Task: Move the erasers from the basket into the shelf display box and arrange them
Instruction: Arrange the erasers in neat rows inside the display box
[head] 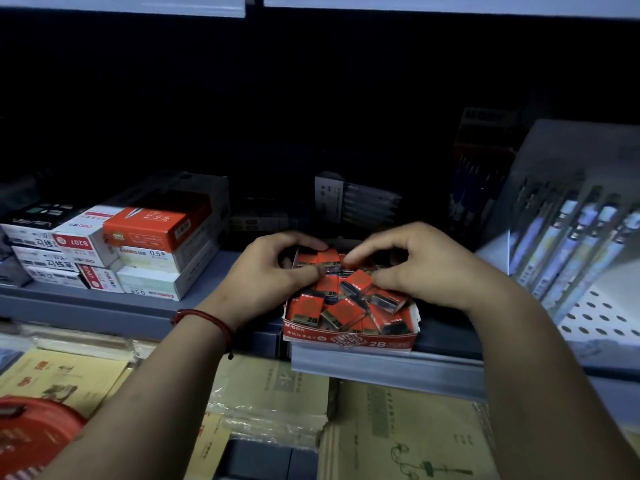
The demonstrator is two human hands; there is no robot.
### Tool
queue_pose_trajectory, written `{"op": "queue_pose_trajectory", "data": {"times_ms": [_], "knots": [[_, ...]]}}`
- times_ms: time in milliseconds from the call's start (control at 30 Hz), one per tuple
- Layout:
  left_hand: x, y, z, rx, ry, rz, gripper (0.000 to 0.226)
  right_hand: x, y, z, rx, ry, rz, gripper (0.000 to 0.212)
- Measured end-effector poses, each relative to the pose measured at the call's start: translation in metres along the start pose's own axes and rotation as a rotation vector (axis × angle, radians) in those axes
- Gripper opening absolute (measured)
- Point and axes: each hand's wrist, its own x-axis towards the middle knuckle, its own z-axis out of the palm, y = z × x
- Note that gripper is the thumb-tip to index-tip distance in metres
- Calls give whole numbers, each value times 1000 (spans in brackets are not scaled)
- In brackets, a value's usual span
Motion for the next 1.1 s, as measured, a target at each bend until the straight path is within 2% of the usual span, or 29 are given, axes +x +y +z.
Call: {"op": "queue_pose_trajectory", "data": {"times_ms": [100, 267, 533, 667, 800, 933, 1100], "knots": [[0, 1, 0, -6, -2, 15, 28, 2, 2, 2, -20, -4, -60, 43], [3, -1, 1, -11, -2, -3, 31, 5, 11, 5, -54, 53, -70, 27], [4, 2, 2, 0, 18, -15, 31, 8, 20, 12, -226, 204, -45, 24], [8, 9, 2, 173, -7, 38, 39, 9, 19, 15, -230, 215, -40, 27], [12, 15, 2, 536, 5, 75, 46, 10, 22, 17, -231, 246, -41, 19], [12, 21, 4, 564, 54, 45, 49, 12, 25, 18, -207, 293, -18, 6], [14, 23, 5, 617, 174, -7, 26, 12, 21, 18, -178, 313, 11, 9]]}}
